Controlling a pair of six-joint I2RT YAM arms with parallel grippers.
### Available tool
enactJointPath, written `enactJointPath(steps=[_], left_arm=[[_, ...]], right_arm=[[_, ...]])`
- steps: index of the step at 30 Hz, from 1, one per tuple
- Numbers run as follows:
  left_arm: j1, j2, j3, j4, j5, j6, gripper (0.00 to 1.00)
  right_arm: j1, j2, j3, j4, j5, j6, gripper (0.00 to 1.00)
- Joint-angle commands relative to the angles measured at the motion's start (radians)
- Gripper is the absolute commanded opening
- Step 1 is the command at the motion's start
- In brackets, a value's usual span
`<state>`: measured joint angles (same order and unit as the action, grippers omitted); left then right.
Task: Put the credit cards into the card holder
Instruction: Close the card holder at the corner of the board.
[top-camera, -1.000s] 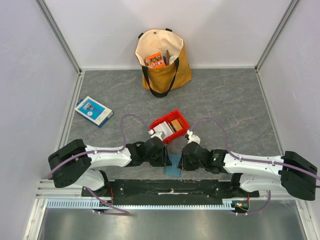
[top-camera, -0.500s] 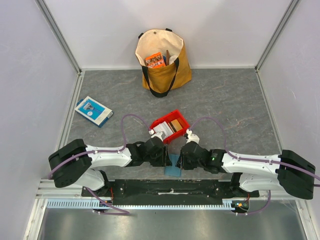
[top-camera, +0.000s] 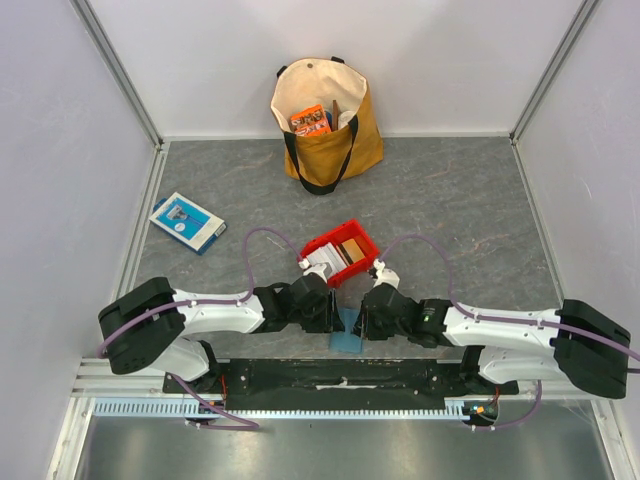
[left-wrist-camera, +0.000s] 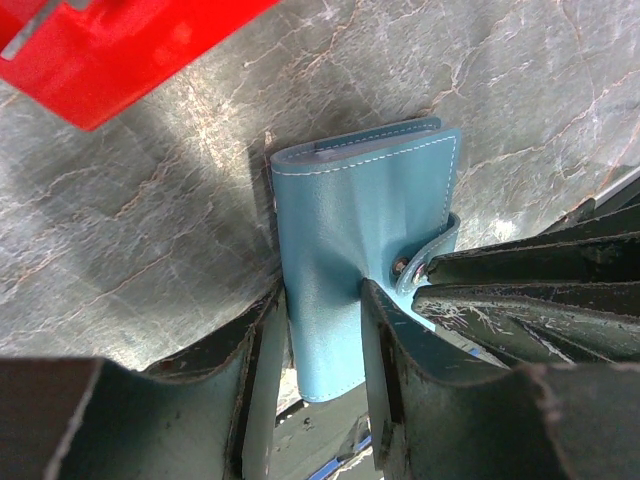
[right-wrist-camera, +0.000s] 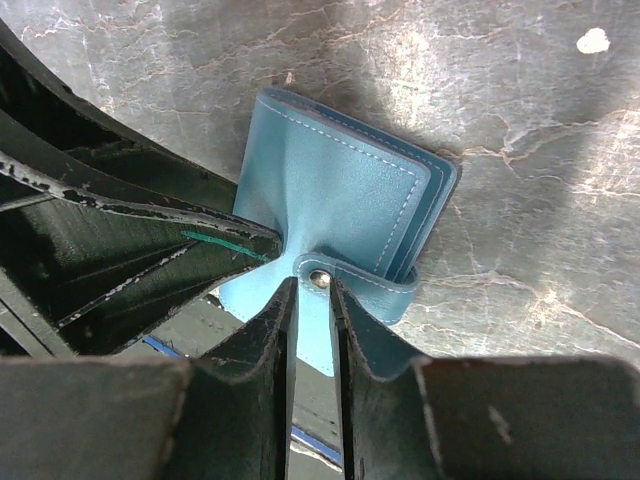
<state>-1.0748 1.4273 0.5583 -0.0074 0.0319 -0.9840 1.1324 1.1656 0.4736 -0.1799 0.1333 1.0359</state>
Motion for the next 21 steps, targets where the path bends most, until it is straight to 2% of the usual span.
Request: enactJointPath(steps=[1,6,11,21], left_arm=[[-0.011,0.047,-0.023,-0.106,-0.041,0.059,0.43],[-0.014,0.051,-0.023,-0.106,-0.036,0.062,0.43],[-0.016,0.056,-0.024,-0.106,-0.036,0.068,0.42],[-0.025,0.068,-0.014,-0.105,-0.036,0.080,0.40]], right_arm=[[0.003,0.020,-0.006,0.020,0.029,0.021,0.26],[0.004,0.051,-0.006,0.048,0.052,0.029,0.24],[0.003,0.043,-0.015,0.072,0.075,0.035,0.10],[0.003,0.088,-0.015,0.030,0.094,0.058,0.11]])
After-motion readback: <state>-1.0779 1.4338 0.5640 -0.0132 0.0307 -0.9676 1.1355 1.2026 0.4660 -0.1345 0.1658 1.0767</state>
